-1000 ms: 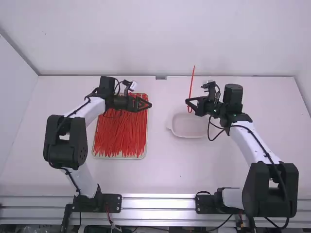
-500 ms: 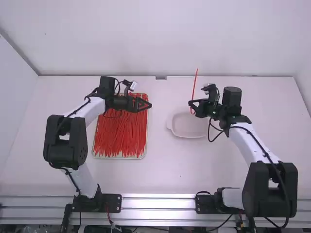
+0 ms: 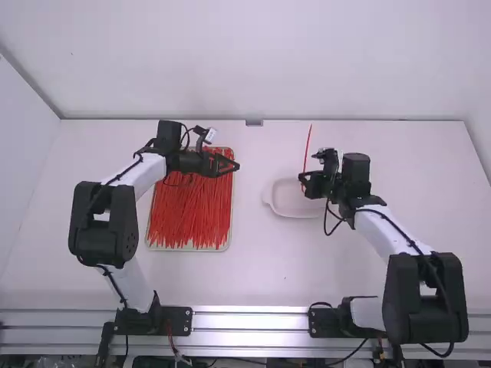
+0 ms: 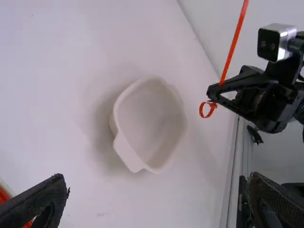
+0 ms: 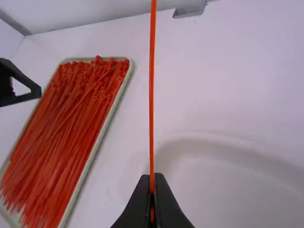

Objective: Fasten the cable tie

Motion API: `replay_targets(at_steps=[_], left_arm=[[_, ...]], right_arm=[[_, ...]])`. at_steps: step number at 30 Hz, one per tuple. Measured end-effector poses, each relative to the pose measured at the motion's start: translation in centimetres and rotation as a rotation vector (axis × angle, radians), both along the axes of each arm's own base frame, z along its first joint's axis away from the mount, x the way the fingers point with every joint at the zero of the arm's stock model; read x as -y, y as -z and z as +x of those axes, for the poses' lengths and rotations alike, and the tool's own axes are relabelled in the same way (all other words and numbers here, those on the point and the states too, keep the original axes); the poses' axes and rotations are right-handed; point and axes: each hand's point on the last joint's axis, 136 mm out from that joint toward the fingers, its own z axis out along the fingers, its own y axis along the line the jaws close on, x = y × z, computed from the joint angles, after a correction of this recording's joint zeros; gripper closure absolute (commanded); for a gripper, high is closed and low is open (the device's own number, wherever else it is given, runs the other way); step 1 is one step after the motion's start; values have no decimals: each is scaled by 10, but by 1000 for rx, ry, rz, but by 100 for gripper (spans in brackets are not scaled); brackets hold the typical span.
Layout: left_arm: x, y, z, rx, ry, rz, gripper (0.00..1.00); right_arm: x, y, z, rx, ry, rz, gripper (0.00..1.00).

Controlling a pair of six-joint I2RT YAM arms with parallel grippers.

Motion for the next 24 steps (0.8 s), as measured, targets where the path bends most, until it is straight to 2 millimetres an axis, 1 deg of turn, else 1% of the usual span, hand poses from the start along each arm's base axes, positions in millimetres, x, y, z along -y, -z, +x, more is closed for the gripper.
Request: replay_targets(at_steps=[3,7,8,10,13,17,24], left_arm=[[0,0,0,0,0,0,1],[0,0,0,-3,1,0,1],[0,0,0,-3,1,0,1],[0,0,0,-2,0,0,1],[0,0,0,-2,1,0,1],[0,0,0,-3,0,0,1],[0,0,0,-2,0,0,1]], right_arm=[[-2,7,-1,4,19,-20,100],[-5,24,-7,-3,61,-69,100],[-5,24,-7,-3,61,-69,100],[-6,32,-11,-3,75,-95,100],[-5,39,-14,-11,89,-121,100],[-3,43,-14,-9,111,-156,100],[3,44,-10,5,155,-197,100]])
